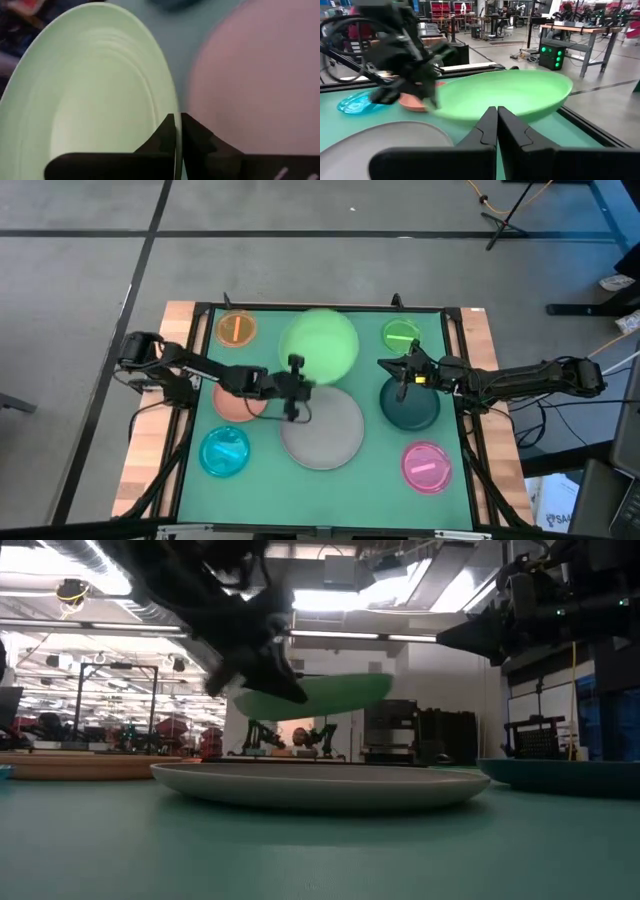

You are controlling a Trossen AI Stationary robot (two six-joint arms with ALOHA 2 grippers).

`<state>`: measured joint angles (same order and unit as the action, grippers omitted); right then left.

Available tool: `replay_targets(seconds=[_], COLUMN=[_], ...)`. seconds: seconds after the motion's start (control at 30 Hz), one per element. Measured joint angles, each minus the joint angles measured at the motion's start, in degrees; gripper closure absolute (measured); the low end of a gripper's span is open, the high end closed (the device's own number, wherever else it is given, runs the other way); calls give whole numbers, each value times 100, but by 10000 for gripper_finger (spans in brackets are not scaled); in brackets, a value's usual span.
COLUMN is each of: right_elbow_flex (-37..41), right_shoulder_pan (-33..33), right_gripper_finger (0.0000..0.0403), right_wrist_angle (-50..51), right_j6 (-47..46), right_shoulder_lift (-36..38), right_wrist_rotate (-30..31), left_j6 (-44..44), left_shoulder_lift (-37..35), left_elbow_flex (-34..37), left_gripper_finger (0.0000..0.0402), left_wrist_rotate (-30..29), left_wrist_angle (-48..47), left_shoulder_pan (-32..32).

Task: Stack plastic plates
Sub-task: Stack the green plate on the gray plate

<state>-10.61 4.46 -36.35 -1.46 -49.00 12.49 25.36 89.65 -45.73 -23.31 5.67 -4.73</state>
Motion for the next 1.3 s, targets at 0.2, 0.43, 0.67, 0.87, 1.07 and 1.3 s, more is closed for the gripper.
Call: replay_targets(seconds=[0.2,0.43,0.67,0.87,1.07,1.3], right_elbow_flex=[0,0,0,0,0,0], right_shoulder_pan=[1,1,1,1,8,8], right_gripper_finger=[398,398,398,398,398,398], right_wrist_angle=[14,131,151,174,178,181], right_j6=[-10,-177,-247,-288,-411,-348], right_shoulder_lift=[-1,-1,-1,-1,-1,-1], right_wrist_rotate=[0,-162,-201,-153,-155,-108], left_j6=[-473,-1245,-1713,-1436,-1338,-1614], left_shoulder_lift=[-20,32,231,389,395,395], left_elbow_flex=[1,101,204,206,74,73], left_gripper_finger=[395,395,395,395,395,394], left_wrist_rotate=[802,1587,1474,1516,1388,1375], left_wrist_angle=[-73,117,427,779,884,701], left_shoulder_pan=[-748,-1212,-1462,-1749,-1897,-1766])
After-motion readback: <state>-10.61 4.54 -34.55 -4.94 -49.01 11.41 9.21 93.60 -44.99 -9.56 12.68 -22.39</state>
